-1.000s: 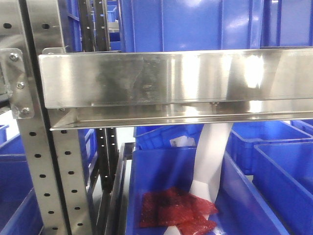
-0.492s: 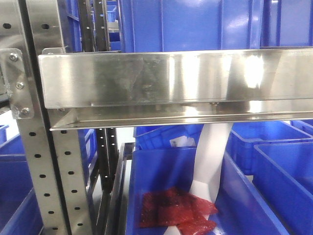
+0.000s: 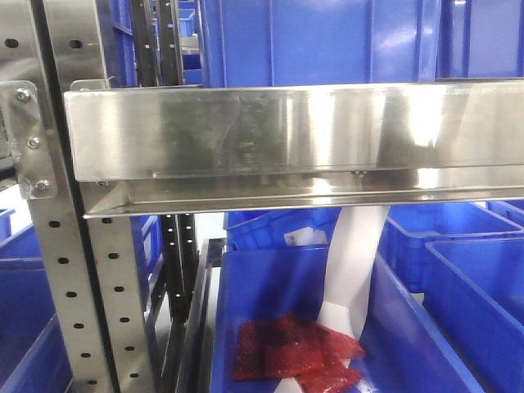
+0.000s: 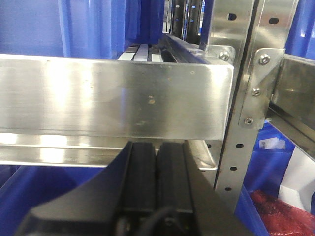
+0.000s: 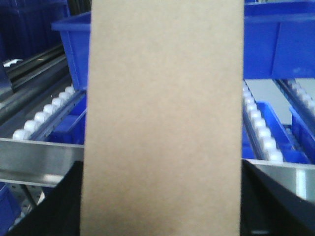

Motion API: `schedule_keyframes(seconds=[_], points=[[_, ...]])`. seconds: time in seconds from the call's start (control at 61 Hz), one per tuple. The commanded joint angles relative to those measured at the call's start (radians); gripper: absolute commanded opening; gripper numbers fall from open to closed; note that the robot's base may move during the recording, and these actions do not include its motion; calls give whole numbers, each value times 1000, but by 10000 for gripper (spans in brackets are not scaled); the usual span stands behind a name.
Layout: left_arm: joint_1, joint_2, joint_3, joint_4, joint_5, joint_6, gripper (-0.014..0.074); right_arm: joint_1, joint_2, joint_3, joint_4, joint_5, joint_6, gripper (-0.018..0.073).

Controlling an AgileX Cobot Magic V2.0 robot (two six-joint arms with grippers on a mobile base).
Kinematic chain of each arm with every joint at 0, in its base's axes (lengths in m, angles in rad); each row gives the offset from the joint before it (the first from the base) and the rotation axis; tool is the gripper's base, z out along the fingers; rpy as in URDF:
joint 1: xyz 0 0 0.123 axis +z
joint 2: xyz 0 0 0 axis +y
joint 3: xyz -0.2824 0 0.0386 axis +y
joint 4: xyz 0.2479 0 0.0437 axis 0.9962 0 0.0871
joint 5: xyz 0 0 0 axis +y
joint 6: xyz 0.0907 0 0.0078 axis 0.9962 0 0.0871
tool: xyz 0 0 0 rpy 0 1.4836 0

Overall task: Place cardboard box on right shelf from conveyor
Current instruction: 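Raise the held box with the right gripper above the upper shelf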

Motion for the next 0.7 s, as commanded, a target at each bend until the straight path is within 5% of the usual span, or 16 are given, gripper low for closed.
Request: schedule_keyframes(seconds=[0.0,0.246,0.689], points=[[2,-15,10,-6,-85,0,-116,-6,97,-59,-19,-182,-33,255],[2,-15,10,-6,-85,0,-116,-6,426,-274,-11,-243,-303,255],[2,-15,10,-6,-85,0,-116,-6,867,-474,107,-272,-1183,255]])
